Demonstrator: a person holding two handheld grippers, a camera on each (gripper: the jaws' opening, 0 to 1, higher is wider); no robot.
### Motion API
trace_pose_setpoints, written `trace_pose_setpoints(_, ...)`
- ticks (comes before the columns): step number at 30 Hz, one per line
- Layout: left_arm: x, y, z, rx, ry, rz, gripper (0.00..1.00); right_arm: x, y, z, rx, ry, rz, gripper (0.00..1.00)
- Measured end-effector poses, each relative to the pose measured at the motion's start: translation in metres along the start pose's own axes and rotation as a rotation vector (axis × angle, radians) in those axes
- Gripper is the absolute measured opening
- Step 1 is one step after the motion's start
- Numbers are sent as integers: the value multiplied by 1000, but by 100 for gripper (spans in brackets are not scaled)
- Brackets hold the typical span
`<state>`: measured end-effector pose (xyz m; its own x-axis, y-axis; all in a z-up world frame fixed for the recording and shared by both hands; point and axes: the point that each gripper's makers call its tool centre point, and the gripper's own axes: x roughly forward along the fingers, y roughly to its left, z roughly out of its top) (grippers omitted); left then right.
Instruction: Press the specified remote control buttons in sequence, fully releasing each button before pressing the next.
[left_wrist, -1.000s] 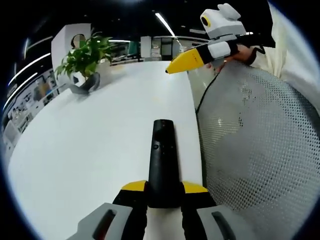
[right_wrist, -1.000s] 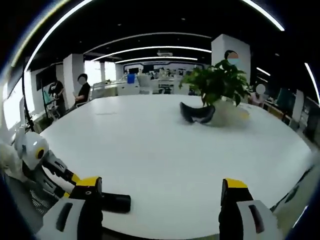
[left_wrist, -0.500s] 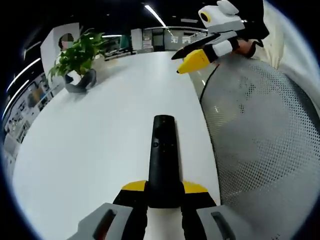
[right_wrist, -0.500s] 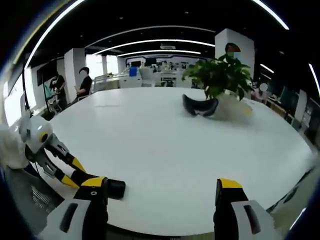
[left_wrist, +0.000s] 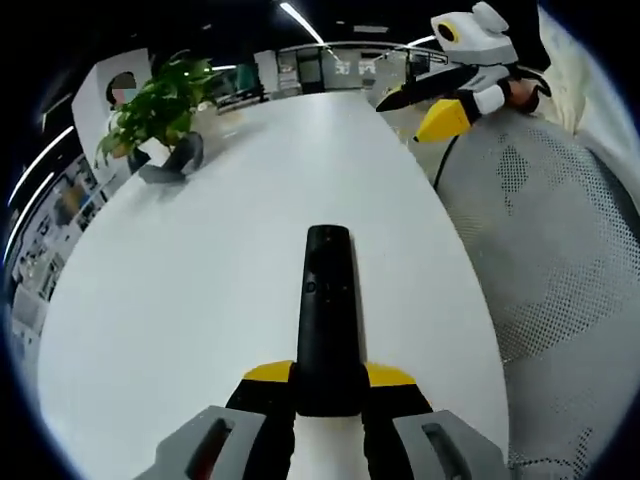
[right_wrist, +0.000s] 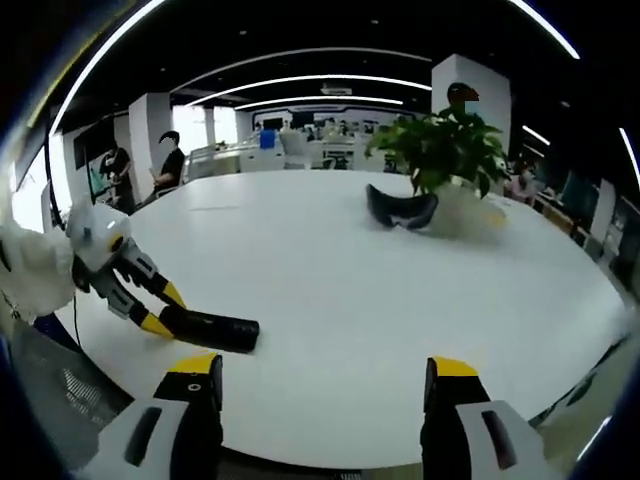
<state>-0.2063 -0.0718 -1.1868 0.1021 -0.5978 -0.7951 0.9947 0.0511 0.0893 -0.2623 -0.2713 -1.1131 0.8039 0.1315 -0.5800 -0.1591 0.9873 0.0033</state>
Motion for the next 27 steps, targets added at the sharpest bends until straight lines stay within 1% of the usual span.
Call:
trace_pose_setpoints(5,1,22,-2,21,20,11,23,1,0,-2,0,14,0,80)
trace_pose_setpoints(9,1,36,-4,41,35,17,23,1,0,-4,-5,23,2,78)
trace_pose_setpoints(15,0,70,-8,68,67,43,23,2,-1,-6,-7,34,-5,77)
trace_pose_setpoints(19,-1,91,-8,61,73,62,23,2,0,-6,-6,35,-1,77)
trace_pose_setpoints(27,3,122,-11,82,99,74,23,2,0,-7,-9,45,1,76)
